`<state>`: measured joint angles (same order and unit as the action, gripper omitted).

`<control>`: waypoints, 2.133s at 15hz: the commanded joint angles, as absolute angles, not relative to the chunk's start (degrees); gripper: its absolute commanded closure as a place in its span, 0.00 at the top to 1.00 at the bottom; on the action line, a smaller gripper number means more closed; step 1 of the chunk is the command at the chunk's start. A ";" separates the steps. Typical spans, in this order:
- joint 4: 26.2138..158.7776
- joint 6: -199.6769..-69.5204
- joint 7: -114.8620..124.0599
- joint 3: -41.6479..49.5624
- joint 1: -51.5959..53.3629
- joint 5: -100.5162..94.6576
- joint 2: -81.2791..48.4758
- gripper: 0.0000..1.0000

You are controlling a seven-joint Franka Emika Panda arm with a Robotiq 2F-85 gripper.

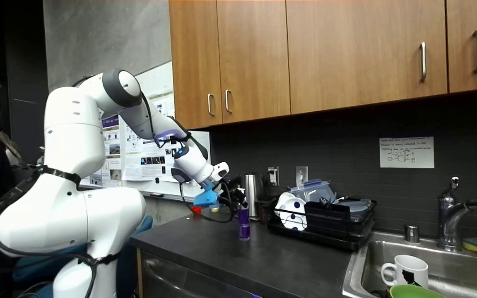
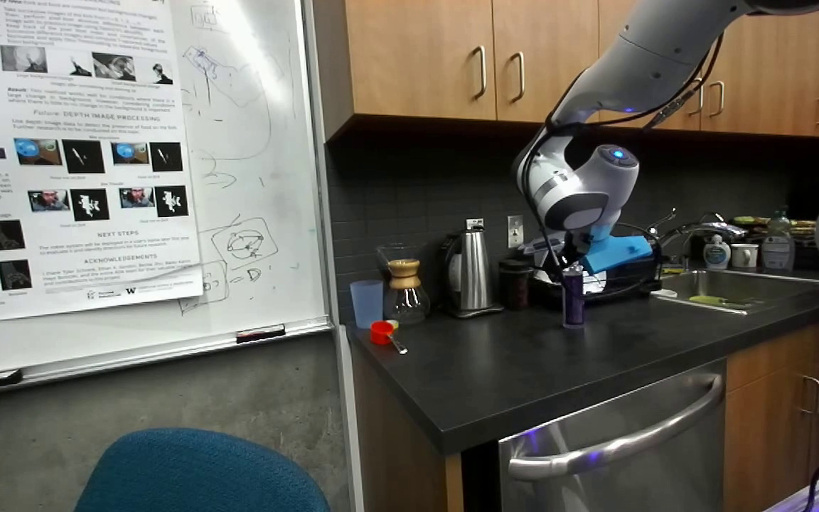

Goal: Move the purple bottle to the right and then lay it in the counter

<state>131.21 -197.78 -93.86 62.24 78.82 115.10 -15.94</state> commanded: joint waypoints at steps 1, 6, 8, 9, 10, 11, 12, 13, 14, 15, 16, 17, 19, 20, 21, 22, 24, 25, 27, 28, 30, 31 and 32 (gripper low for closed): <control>128.91 -198.20 -94.84 69.50 86.14 115.39 -19.75 1.00; 127.24 -198.01 -95.58 78.96 94.75 115.41 -21.75 1.00; 127.15 -198.00 -95.93 80.96 96.58 115.63 -22.17 0.73; 127.29 -198.00 -96.28 81.39 96.93 115.79 -22.30 0.68; 127.38 -198.00 -96.53 81.73 97.19 115.83 -22.45 0.59; 127.55 -198.00 -96.87 81.99 97.42 115.93 -22.50 0.52; 127.63 -198.00 -97.12 82.05 97.47 116.03 -22.57 0.44; 127.67 -198.00 -97.27 82.19 97.50 116.07 -22.72 0.35; 127.79 -198.00 -97.49 82.30 97.54 116.29 -22.84 0.28; 127.81 -198.01 -97.70 82.40 97.61 116.37 -22.85 0.19; 128.01 -198.01 -98.15 82.38 97.53 116.70 -22.87 0.12; 128.04 -198.01 -98.37 82.48 97.58 116.79 -22.84 0.56; 128.31 -198.01 -98.68 82.85 97.87 116.99 -23.10 0.52; 128.43 -198.00 -98.86 82.96 97.89 117.09 -23.22 0.57; 128.54 -198.01 -99.05 83.11 97.78 117.29 -23.55 0.62; 128.60 -198.01 -99.29 83.26 97.78 117.37 -23.59 0.69; 128.81 -198.00 -99.74 83.32 97.60 117.62 -23.85 0.83; 128.93 -198.00 -99.90 83.30 97.54 117.69 -23.89 0.89; 129.29 -198.00 -100.26 83.05 97.23 118.02 -23.96 0.62; 129.51 -198.00 -100.51 82.92 97.13 118.33 -23.99 0.63; 129.99 -198.00 -101.25 82.59 96.87 119.59 -24.25 0.80; 130.17 -198.00 -101.64 82.54 96.87 120.17 -24.28 0.86; 130.35 -198.01 -102.12 82.46 96.81 120.90 -24.51 0.66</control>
